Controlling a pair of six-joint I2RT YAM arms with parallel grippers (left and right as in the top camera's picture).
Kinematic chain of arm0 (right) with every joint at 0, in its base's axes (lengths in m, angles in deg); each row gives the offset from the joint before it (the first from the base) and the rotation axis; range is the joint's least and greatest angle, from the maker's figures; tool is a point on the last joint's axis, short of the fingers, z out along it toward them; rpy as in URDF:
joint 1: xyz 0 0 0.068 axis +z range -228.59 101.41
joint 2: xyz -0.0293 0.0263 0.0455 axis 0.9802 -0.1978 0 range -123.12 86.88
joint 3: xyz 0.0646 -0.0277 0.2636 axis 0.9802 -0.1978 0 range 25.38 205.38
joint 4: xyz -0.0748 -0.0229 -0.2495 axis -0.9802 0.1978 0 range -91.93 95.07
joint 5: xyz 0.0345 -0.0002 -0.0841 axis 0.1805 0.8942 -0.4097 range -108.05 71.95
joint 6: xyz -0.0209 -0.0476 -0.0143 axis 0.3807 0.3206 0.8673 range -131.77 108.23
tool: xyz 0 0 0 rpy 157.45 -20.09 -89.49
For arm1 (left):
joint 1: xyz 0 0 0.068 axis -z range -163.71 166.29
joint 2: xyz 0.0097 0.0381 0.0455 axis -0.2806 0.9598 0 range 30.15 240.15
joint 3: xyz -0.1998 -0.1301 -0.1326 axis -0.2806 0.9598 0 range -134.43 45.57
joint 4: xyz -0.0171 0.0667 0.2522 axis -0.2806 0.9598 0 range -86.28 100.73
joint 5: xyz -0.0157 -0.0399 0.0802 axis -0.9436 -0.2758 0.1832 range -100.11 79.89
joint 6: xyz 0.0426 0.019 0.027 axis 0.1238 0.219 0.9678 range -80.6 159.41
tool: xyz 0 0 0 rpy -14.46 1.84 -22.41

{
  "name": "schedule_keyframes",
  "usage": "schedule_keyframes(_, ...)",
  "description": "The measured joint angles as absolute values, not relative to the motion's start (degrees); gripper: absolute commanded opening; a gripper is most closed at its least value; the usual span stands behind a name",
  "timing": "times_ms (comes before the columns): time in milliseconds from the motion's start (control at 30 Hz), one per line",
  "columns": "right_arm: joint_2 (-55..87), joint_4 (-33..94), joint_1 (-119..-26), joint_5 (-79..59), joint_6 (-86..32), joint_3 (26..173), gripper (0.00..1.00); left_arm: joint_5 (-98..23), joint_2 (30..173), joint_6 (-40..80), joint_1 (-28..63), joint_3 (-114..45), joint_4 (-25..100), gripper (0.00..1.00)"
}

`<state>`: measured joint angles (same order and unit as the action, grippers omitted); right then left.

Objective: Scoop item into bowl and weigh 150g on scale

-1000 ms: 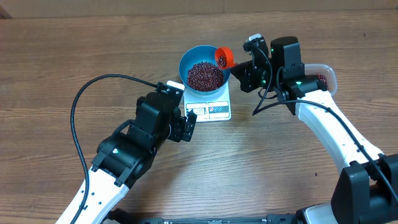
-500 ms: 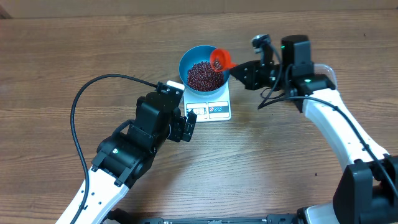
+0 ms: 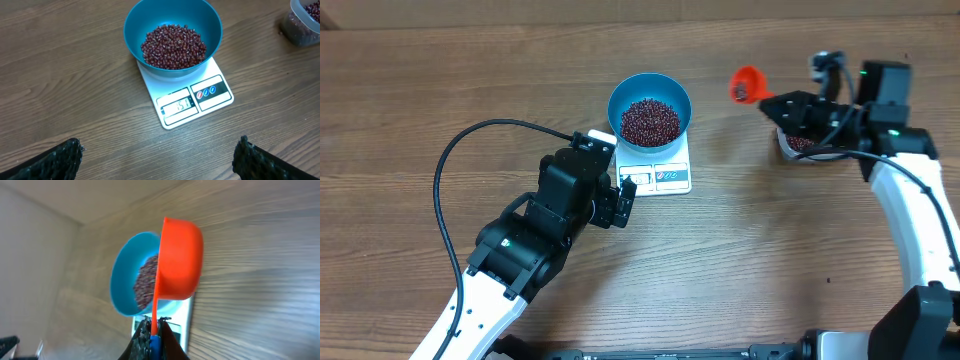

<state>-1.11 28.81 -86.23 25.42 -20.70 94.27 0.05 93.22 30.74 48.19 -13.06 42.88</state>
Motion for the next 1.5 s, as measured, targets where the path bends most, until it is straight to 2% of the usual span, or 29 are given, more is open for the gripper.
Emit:
schedule_keyframes(300, 1.45, 35.41, -94.88, 20.43, -16.61, 94.27, 0.04, 0.05, 93.22, 30.74, 48.19, -13.06, 42.9, 1.0)
schedule_keyframes(600, 5.19, 39.7, -95.43, 5.75, -10.34, 94.27, 0.04, 0.05, 93.22, 30.74, 48.19, -13.06, 42.9, 0.99)
schedule_keyframes(1000, 5.89, 41.51, -95.3, -6.54, 2.31, 94.27, 0.04, 0.05, 93.22, 30.74, 48.19, -13.06, 42.9, 0.99)
schedule_keyframes(1500, 5.93, 42.74, -82.95, -26.06, 10.16, 94.27, 0.04, 0.05, 93.22, 30.74, 48.19, -13.06, 42.9, 0.99)
